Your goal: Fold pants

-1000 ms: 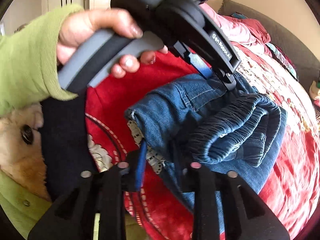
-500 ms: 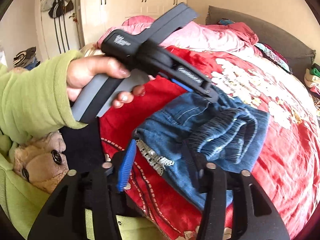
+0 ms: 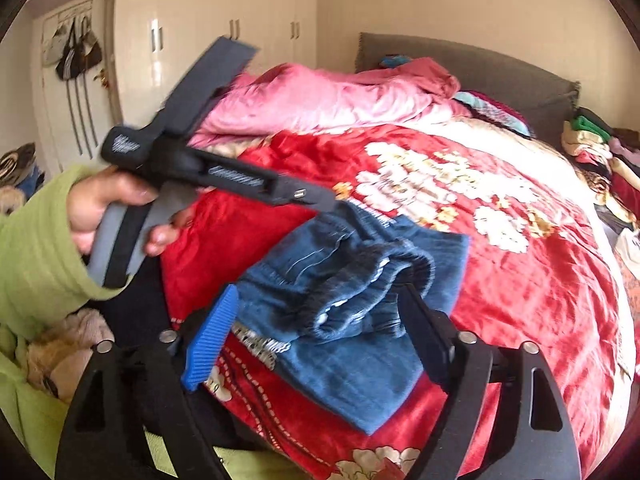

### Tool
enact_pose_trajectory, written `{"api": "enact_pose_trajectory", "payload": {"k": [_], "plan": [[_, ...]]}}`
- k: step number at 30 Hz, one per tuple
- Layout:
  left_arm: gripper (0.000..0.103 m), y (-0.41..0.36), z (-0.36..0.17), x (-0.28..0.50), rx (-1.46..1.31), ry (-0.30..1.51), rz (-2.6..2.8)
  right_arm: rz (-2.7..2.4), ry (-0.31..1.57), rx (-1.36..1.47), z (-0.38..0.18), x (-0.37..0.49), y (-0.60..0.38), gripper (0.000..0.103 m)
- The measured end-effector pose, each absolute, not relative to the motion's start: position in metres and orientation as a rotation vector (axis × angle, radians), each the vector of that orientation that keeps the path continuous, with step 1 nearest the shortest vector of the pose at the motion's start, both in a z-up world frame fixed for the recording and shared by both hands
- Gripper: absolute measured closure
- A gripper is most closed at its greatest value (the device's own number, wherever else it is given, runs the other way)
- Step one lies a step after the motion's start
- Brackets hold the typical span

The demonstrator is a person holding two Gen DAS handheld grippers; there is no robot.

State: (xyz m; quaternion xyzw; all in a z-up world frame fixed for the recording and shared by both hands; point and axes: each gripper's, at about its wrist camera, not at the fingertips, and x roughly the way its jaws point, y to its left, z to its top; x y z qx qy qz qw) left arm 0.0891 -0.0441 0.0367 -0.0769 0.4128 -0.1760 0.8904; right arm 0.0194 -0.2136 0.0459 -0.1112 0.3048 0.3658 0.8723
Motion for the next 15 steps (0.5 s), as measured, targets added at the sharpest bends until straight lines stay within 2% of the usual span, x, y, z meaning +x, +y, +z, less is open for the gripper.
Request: {"api": "enact_pose_trajectory", "payload": {"k": [3, 10, 15], "plan": [[0.028, -0.043, 0.043, 0.083, -0.153, 0.841, -0.360, 0.742, 0.632, -0.220, 0.050, 0.021, -0.219, 0.018], [0.015, -0.042, 0.052, 0.071, -0.145, 0.812, -0.350, 0.696, 0.618, -0.200, 0.054, 0.024, -0.226, 0.018], [0.012, -0.039, 0.052, 0.066, -0.138, 0.806, -0.336, 0.662, 0.620, -0.179, 0.055, 0.028, -0.230, 0.018]]}}
